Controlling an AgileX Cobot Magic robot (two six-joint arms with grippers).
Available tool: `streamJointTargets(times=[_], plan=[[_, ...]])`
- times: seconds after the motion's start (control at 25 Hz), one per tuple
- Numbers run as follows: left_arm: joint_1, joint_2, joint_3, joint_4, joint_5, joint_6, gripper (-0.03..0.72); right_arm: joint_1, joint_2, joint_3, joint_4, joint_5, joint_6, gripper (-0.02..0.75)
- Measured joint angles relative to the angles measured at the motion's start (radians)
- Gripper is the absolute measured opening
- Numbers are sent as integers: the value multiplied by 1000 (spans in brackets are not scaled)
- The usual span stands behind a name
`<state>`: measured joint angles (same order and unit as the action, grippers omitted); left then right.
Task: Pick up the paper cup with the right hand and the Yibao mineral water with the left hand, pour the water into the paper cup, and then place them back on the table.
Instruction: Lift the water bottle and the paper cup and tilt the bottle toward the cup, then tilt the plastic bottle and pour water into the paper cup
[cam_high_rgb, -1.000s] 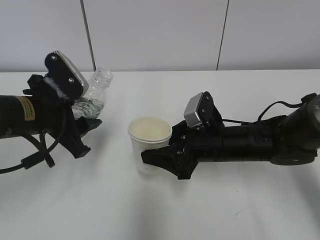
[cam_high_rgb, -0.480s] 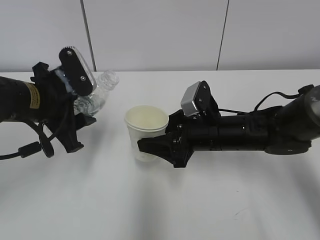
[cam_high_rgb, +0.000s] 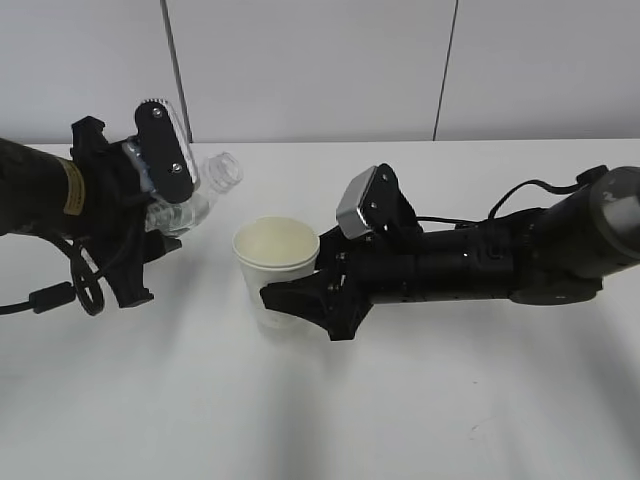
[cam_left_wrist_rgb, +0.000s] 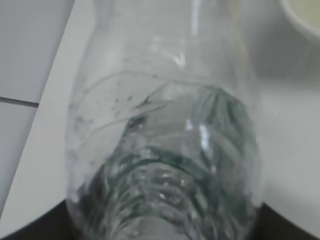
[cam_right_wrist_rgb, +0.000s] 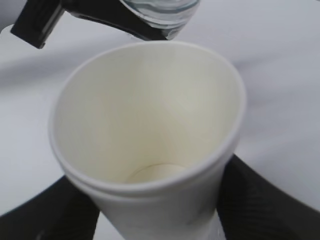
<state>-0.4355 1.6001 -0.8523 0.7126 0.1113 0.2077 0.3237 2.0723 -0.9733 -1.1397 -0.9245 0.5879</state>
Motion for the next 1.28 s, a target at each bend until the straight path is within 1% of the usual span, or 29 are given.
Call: streamJointTargets(times=[0.4, 0.76, 1.04, 1.28], plan=[[0, -12, -1, 64, 34, 1, 375, 2, 0, -6, 0, 30, 2, 507], [0, -20, -29, 87, 81, 1, 375, 2, 0, -6, 0, 32, 2, 507], [-42, -20, -29, 150, 121, 1, 375, 2, 0, -12, 0, 52, 2, 507], [-46, -20, -29, 191, 132, 1, 375, 2, 0, -24, 0, 60, 2, 507]])
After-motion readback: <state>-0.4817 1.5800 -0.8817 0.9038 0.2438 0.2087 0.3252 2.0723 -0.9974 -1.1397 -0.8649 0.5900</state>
